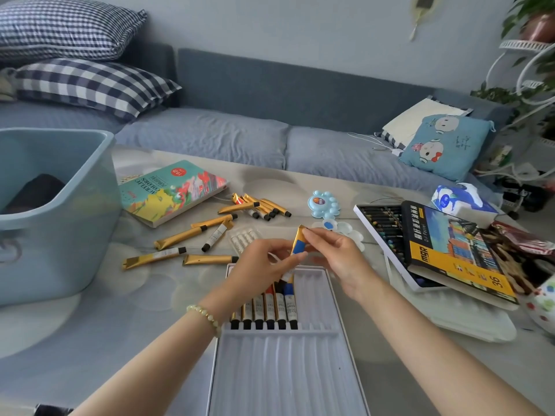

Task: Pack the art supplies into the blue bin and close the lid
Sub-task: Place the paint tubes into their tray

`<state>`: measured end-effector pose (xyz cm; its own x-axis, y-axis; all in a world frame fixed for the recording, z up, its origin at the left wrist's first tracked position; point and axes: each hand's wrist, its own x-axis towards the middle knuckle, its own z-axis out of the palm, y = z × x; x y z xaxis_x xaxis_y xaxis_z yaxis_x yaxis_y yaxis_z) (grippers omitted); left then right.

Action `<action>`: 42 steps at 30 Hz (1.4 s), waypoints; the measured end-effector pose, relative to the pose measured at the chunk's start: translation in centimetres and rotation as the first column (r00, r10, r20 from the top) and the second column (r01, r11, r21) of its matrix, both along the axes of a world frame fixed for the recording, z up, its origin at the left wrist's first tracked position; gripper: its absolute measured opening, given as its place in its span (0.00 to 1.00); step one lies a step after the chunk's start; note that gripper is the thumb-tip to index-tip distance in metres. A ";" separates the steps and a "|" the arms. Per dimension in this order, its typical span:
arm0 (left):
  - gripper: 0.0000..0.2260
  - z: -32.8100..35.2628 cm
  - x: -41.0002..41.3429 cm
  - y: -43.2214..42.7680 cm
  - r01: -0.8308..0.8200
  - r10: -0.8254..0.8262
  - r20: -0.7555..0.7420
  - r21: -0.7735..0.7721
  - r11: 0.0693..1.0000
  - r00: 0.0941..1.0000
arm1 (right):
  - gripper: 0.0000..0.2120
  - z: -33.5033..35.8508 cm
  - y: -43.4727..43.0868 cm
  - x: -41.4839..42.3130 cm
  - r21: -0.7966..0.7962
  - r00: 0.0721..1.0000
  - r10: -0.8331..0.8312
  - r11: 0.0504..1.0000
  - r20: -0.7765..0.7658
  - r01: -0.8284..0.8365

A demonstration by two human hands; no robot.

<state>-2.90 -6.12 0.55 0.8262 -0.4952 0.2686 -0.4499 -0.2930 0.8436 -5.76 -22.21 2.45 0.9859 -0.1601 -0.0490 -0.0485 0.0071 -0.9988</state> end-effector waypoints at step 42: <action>0.20 1.3 10.5 4.6 -0.309 0.238 0.234 0.345 0.886 0.943 | 0.05 0.0 -1.4 7.0 -0.508 0.992 -0.057 0.855 0.113 0.107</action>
